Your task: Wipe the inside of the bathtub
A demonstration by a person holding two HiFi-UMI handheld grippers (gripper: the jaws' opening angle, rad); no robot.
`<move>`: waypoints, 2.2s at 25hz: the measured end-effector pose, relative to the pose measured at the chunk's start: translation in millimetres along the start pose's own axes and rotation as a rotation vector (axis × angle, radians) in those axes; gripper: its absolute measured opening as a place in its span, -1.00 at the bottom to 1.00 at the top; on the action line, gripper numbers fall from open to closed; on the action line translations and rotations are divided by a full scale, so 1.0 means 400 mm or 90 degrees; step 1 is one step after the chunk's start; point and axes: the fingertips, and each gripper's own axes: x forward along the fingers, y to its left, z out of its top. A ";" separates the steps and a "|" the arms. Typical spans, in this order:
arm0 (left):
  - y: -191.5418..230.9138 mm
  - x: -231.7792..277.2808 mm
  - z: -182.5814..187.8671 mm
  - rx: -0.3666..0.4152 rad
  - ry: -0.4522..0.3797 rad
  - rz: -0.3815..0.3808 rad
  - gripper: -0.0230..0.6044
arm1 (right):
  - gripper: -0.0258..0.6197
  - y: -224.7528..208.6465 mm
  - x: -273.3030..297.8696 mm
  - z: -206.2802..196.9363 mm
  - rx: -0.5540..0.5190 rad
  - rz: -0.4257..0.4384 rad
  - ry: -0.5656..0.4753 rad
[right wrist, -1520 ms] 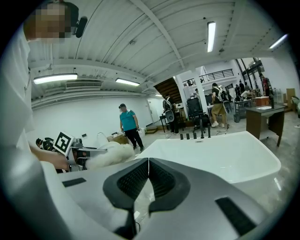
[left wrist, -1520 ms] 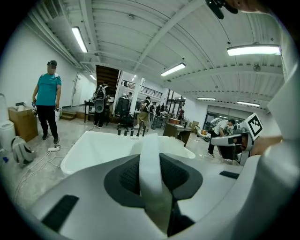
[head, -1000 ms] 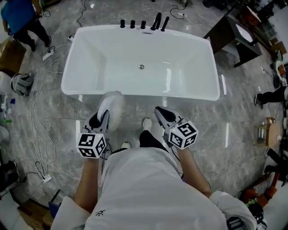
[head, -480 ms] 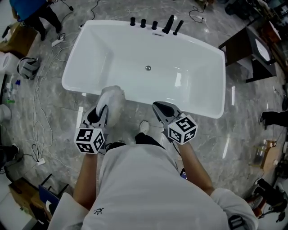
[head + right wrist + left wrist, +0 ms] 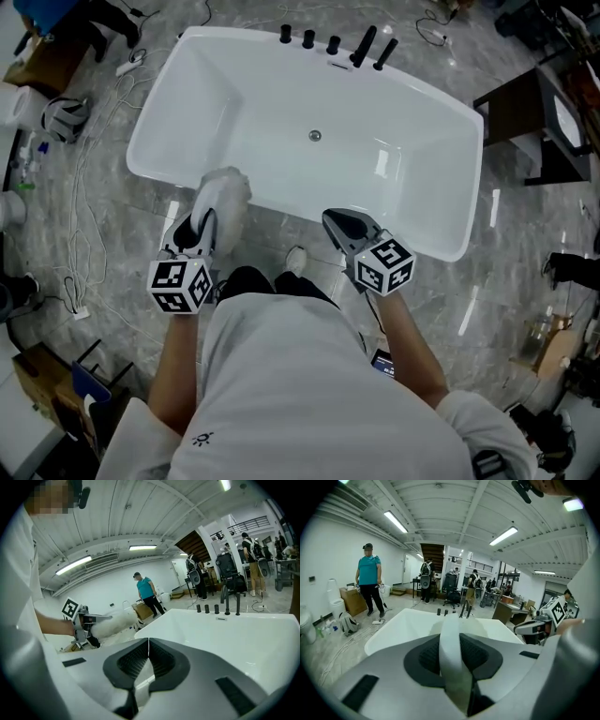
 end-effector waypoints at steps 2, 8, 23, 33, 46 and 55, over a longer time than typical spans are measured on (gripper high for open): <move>0.003 0.007 0.002 -0.001 0.001 0.003 -0.61 | -0.86 -0.015 0.008 0.003 0.003 0.005 0.001; 0.045 0.029 -0.009 -0.006 0.014 0.010 -0.61 | -0.86 -0.020 0.050 0.001 0.013 0.015 0.010; 0.369 0.201 -0.071 0.011 0.112 0.034 -0.61 | -0.86 -0.021 0.261 0.005 0.005 -0.017 0.064; 0.628 0.329 -0.153 0.034 0.179 0.053 -0.61 | -0.86 -0.011 0.509 -0.007 0.021 -0.004 0.086; 0.820 0.430 -0.287 0.016 0.191 0.070 -0.61 | -0.86 0.164 0.937 -0.159 -0.033 0.156 0.203; 0.941 0.483 -0.353 0.011 0.214 0.083 -0.62 | -0.86 0.250 1.190 -0.208 -0.099 0.216 0.270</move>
